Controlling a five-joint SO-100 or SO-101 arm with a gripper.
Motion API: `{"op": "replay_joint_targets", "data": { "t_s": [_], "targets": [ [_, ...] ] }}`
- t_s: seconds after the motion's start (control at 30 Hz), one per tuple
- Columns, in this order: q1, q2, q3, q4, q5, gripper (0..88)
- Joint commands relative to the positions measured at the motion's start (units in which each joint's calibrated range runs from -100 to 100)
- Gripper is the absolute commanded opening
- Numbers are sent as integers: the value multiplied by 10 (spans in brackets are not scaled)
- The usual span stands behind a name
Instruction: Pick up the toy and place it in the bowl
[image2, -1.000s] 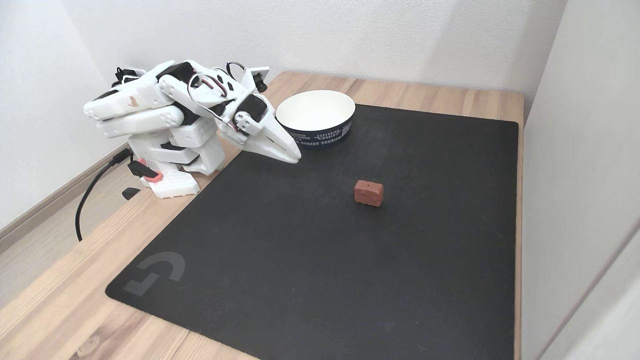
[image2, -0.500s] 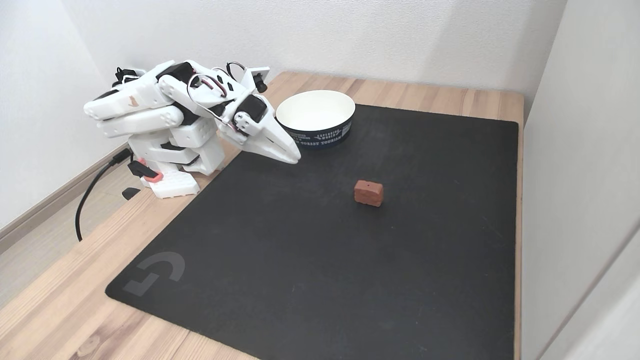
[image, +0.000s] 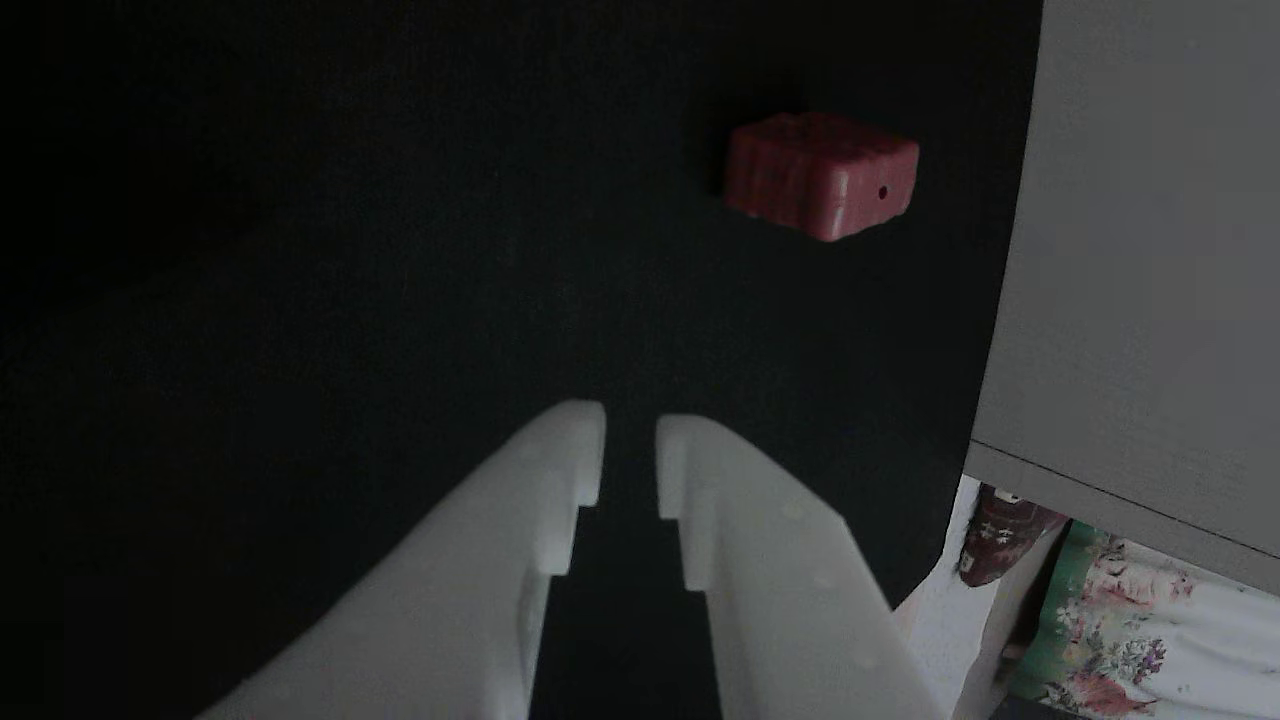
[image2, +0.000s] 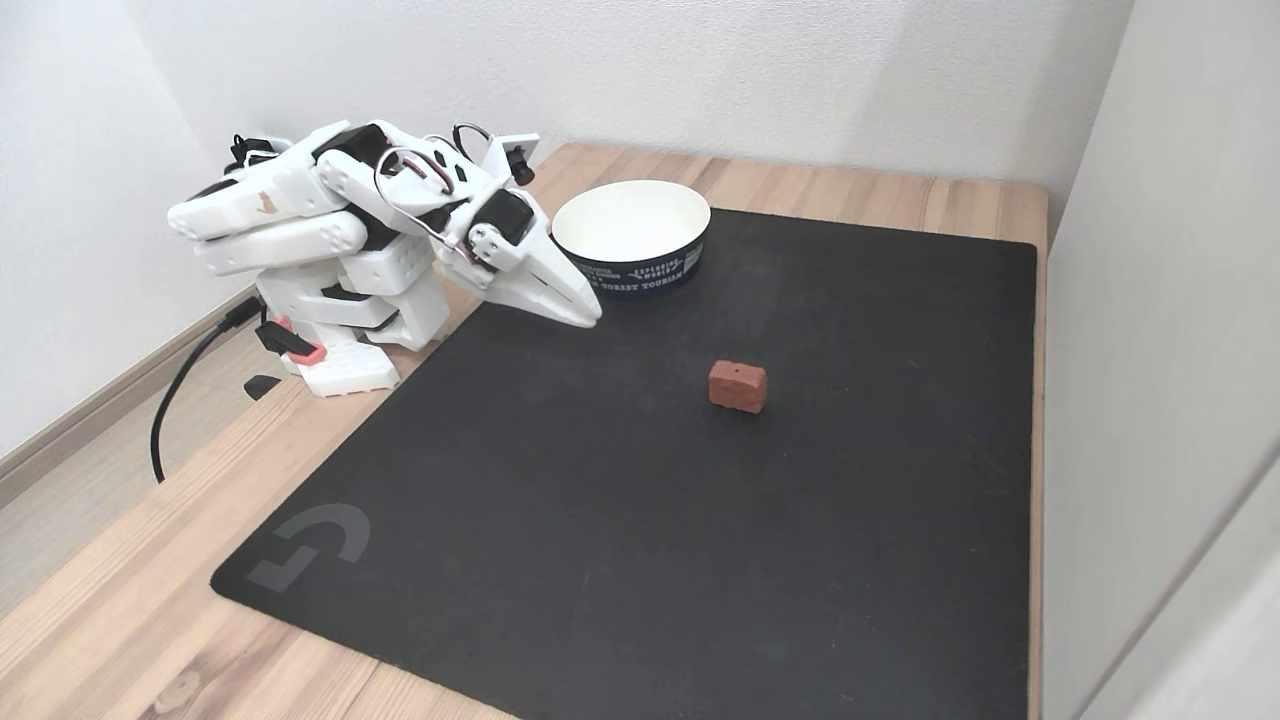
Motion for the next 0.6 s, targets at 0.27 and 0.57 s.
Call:
{"op": "replay_joint_targets", "data": {
  "t_s": [0.27,0.57],
  "targets": [
    [10,-7,7,3,-2,27],
    [10,-7,7,3,-2,26]
  ]
}}
